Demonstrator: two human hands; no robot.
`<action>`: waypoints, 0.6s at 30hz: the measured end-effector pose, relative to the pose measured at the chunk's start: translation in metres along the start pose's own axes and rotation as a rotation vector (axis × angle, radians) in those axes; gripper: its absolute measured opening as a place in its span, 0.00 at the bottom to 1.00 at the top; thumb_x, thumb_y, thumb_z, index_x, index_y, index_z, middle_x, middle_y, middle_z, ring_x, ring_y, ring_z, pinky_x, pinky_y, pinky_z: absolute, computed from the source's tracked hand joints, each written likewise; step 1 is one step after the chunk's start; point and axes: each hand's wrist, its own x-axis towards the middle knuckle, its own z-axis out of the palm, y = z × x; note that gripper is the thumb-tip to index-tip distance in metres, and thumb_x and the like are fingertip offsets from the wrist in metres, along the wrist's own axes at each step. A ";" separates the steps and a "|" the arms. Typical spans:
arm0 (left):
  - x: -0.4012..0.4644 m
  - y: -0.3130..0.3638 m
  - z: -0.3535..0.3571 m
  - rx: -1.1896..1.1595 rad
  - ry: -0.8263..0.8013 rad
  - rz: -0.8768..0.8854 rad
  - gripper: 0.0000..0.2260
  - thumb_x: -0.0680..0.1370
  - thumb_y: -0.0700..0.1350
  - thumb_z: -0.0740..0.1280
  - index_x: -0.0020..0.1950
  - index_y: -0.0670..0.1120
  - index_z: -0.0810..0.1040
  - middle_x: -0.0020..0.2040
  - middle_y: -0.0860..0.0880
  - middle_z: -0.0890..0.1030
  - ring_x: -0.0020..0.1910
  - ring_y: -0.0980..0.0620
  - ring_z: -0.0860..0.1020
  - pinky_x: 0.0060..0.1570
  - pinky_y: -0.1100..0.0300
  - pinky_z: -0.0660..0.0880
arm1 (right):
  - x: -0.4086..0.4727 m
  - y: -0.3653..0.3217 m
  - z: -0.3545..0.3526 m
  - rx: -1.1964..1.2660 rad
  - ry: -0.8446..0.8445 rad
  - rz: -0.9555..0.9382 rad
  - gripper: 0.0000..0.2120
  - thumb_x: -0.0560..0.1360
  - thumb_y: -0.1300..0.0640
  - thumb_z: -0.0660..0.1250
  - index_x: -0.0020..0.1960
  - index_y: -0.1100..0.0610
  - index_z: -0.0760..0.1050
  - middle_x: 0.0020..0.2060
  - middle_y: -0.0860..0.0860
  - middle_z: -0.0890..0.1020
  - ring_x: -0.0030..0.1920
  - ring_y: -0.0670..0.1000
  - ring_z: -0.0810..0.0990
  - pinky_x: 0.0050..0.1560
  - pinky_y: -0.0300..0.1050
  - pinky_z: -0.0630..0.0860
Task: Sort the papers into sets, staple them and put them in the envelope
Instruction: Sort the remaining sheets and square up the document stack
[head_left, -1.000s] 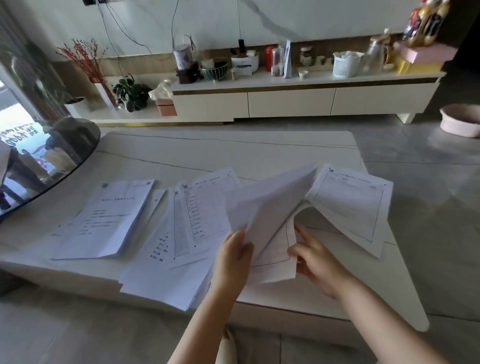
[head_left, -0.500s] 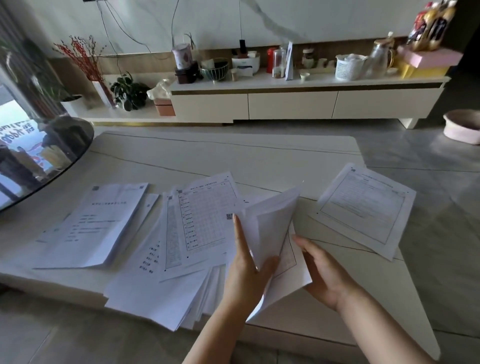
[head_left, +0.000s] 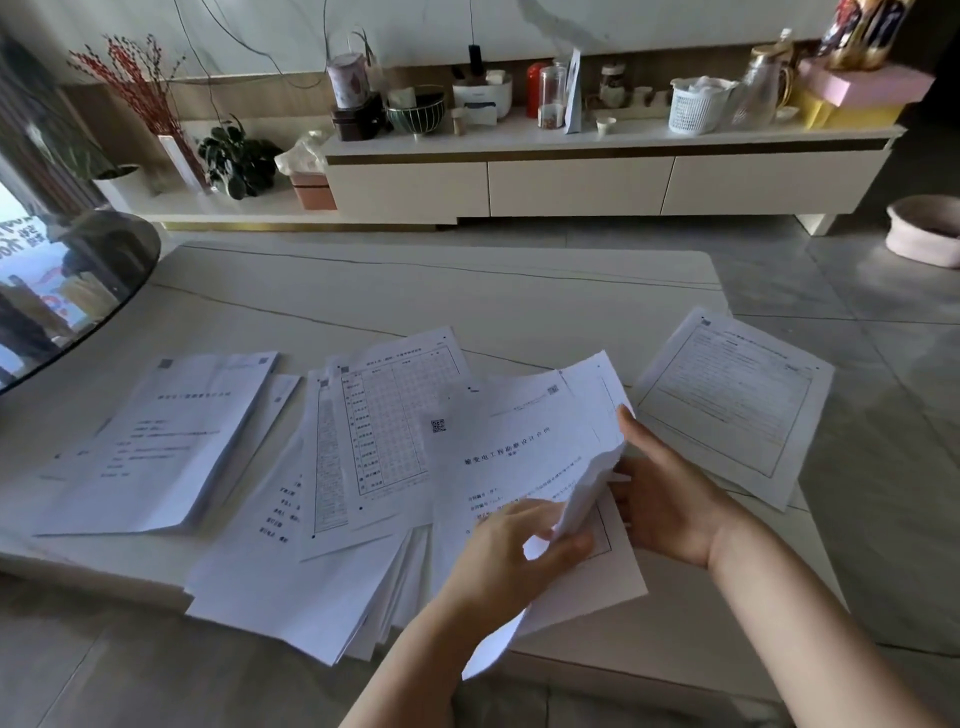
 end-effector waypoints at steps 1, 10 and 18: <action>0.001 -0.005 0.002 0.016 -0.023 0.004 0.14 0.72 0.66 0.62 0.45 0.60 0.79 0.50 0.61 0.77 0.52 0.60 0.74 0.53 0.59 0.72 | 0.000 -0.001 -0.002 -0.031 0.007 0.018 0.40 0.67 0.28 0.65 0.63 0.61 0.75 0.51 0.60 0.74 0.51 0.59 0.72 0.50 0.51 0.72; -0.001 -0.011 0.007 0.017 -0.301 -0.166 0.31 0.69 0.75 0.57 0.65 0.60 0.75 0.64 0.59 0.73 0.64 0.62 0.70 0.65 0.60 0.65 | 0.017 0.022 -0.033 -0.336 0.338 0.063 0.17 0.71 0.59 0.72 0.57 0.63 0.75 0.47 0.60 0.83 0.47 0.59 0.81 0.49 0.52 0.78; 0.003 -0.028 -0.017 0.232 0.212 -0.332 0.29 0.77 0.56 0.65 0.75 0.52 0.61 0.73 0.50 0.65 0.69 0.50 0.66 0.69 0.54 0.65 | 0.008 0.025 -0.038 -0.452 0.332 -0.117 0.23 0.63 0.62 0.73 0.57 0.65 0.75 0.50 0.62 0.82 0.51 0.61 0.81 0.56 0.61 0.77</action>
